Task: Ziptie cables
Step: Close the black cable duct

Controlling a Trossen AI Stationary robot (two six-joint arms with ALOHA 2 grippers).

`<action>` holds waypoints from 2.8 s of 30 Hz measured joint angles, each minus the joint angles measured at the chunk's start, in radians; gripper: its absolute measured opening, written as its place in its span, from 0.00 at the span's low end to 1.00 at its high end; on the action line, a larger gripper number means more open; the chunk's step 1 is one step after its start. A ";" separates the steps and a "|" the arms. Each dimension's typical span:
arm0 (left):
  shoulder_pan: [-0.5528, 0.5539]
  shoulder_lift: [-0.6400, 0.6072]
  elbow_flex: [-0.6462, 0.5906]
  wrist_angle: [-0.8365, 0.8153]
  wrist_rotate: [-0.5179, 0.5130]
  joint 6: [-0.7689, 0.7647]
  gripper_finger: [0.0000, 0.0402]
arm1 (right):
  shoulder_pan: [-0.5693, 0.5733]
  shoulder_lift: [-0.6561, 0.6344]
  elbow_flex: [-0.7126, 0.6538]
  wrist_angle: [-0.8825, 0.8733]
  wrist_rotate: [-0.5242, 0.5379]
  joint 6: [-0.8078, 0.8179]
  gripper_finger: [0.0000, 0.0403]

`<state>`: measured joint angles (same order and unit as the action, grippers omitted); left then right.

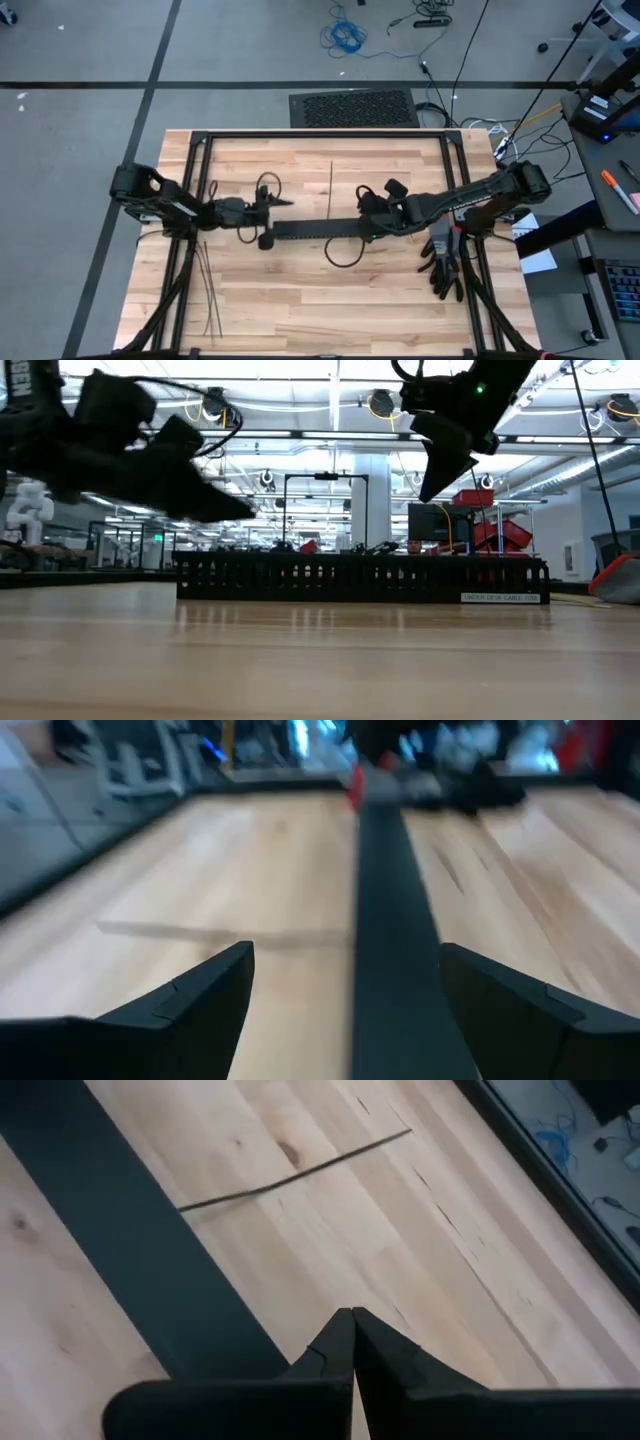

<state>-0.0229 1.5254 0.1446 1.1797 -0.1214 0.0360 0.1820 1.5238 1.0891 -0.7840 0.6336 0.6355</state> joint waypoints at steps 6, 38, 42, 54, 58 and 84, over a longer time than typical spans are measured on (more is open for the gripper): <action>0.058 -0.006 0.153 -0.015 0.050 -0.003 0.78 | 0.000 -0.015 -0.084 -0.099 0.096 0.055 0.00; 0.119 0.337 0.830 -0.684 0.109 0.002 0.78 | 0.218 -0.698 -0.926 0.526 -0.053 0.301 0.00; 0.120 0.323 0.832 -0.751 0.064 -0.005 0.78 | 0.180 -0.624 -0.926 0.640 -0.068 0.235 0.00; 0.112 0.275 0.829 -0.902 0.042 0.006 0.78 | 0.056 -0.289 -0.773 0.933 -0.176 -0.026 0.00; 0.106 0.240 0.829 -0.942 0.042 0.023 0.78 | 0.034 -0.188 -0.679 0.900 -0.187 -0.087 0.00; 0.051 0.325 0.830 -0.612 0.183 0.015 0.78 | 0.141 -0.593 -0.854 0.695 -0.108 0.009 0.29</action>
<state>0.0282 1.8507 0.9746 0.5678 0.0613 0.0513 0.3229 0.9309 0.2348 -0.0887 0.5256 0.6444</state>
